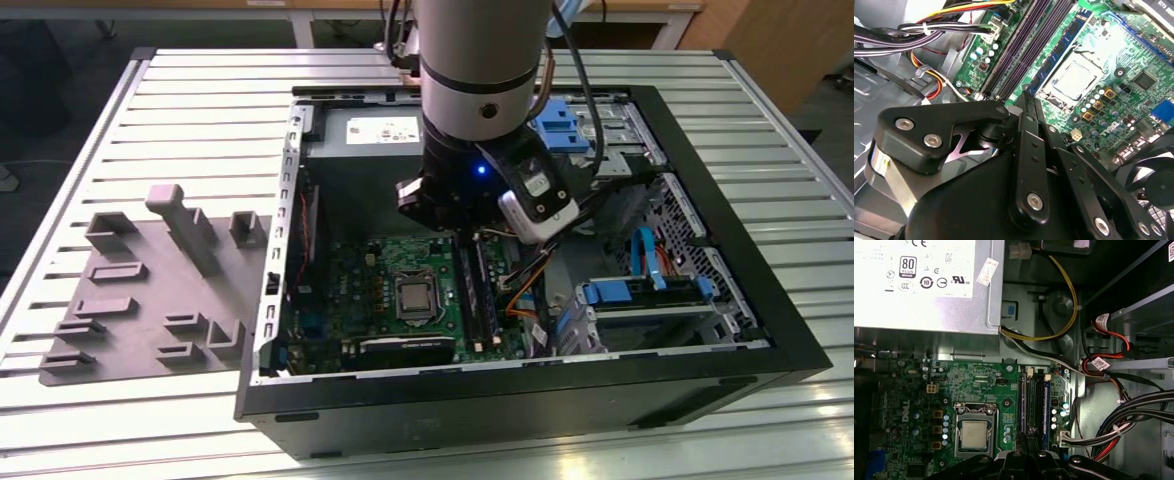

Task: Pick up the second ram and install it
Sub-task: 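Insert the second ram into the second slot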

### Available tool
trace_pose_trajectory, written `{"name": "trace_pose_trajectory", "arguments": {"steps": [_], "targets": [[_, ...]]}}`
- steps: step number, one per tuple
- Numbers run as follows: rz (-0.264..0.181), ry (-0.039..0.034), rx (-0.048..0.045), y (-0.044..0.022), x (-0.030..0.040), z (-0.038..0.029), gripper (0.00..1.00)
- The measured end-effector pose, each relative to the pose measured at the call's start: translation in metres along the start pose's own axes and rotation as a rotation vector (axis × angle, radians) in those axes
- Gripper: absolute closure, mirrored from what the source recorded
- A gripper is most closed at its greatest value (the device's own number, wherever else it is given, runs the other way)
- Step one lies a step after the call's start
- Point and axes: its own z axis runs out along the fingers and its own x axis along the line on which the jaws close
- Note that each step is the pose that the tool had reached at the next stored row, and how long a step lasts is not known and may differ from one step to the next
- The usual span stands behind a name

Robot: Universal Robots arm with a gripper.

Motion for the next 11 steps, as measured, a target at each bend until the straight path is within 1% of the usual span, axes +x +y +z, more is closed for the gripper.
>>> {"name": "trace_pose_trajectory", "arguments": {"steps": [11], "targets": [[0.004, -0.0003, 0.0003, -0.0012, 0.0, 0.004, 0.88]]}}
